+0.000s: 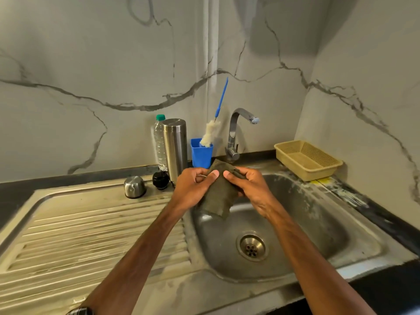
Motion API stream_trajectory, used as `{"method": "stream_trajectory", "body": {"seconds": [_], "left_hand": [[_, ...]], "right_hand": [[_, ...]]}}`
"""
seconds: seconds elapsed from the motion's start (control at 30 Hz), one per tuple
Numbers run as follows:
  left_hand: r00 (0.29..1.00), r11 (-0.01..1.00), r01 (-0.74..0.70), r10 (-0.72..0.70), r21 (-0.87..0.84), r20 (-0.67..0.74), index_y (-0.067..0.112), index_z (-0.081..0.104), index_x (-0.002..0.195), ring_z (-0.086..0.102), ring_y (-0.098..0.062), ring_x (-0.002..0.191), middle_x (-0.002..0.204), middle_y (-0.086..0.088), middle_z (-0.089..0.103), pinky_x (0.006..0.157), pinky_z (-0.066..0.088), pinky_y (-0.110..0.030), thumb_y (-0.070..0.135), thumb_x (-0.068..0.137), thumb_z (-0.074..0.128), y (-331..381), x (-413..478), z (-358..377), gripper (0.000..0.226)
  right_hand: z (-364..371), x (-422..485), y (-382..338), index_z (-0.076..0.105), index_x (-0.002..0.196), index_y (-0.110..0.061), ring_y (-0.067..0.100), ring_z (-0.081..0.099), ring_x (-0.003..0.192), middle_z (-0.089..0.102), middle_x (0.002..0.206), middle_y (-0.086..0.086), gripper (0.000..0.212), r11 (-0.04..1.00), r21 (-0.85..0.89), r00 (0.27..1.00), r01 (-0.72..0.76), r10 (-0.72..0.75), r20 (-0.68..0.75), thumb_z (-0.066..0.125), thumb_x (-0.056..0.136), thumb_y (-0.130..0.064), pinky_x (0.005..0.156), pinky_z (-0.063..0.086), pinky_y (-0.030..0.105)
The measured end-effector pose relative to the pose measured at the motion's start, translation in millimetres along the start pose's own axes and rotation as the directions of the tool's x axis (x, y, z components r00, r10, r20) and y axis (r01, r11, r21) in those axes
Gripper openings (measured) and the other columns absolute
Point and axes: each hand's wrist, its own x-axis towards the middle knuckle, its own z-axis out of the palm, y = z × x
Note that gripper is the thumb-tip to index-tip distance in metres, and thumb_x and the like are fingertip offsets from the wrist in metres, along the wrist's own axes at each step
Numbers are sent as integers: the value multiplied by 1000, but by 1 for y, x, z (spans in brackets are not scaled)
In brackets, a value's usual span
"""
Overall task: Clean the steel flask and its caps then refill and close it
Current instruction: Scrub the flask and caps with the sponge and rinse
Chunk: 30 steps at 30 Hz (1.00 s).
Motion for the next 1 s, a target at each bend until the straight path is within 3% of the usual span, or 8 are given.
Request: {"method": "stream_trajectory", "body": {"seconds": [0.1,0.17,0.37,0.5,0.57,0.73,0.87,1.0], "left_hand": [[979,991,114,-101,-65,178,14,73,112,76,-16,92,97,-2,79,89,61,-42,34,90,76,5,-4,1,29],[966,991,129,-122,-17,228,14,71,114,75,-14,94,102,-1,77,88,61,-38,32,89,78,5,-4,1,32],[893,956,290,-290,51,346,11,64,118,76,-14,81,98,-6,78,61,57,-24,37,97,66,7,-10,1,33],[856,916,396,-342,-64,388,7,66,120,76,-25,92,104,-13,77,71,62,-35,27,96,68,4,-12,-1,32],[858,884,442,-365,-155,362,2,68,120,76,-29,95,104,-17,77,76,63,-41,22,96,68,2,-12,-4,31],[863,807,502,-441,-312,247,-5,68,115,77,-30,88,98,-22,76,65,64,-34,11,99,62,5,-10,-9,23],[843,766,535,-456,-357,286,-6,66,114,76,-31,94,101,-23,76,76,64,-39,6,104,51,8,-9,-13,22],[831,723,557,-487,-410,269,-5,63,115,76,-32,93,99,-24,75,76,64,-40,8,106,45,11,-6,-16,24]], "right_hand": [[-7,1,1,71,119,-15,16,73,99,77,106,1,30,998,-57,999,-7,5,-36,74,90,-25,72,61,33],[-10,3,3,71,119,-15,17,73,100,77,106,1,30,998,-64,998,-14,11,-59,74,90,-27,76,62,35],[-13,5,-3,74,110,-22,3,71,93,76,98,-10,22,975,-203,993,88,-103,-64,75,89,-15,74,56,17],[-16,2,-5,73,114,-22,-1,68,99,74,103,-11,30,903,-386,976,190,-216,-24,73,89,-7,82,55,17],[-16,-2,-7,73,115,-24,-3,65,101,73,106,-14,31,845,-478,962,240,-271,4,75,88,-10,85,53,14],[1,-15,0,73,117,-26,-11,62,100,69,107,-19,37,681,-626,922,379,-339,190,79,84,-11,86,47,5],[4,-16,9,74,118,-24,2,65,110,73,117,-10,47,570,-679,883,463,-361,298,72,80,4,101,48,17],[2,-19,6,71,122,-25,0,61,113,69,125,-9,50,572,-700,904,427,-295,311,72,82,4,105,49,22]]}}
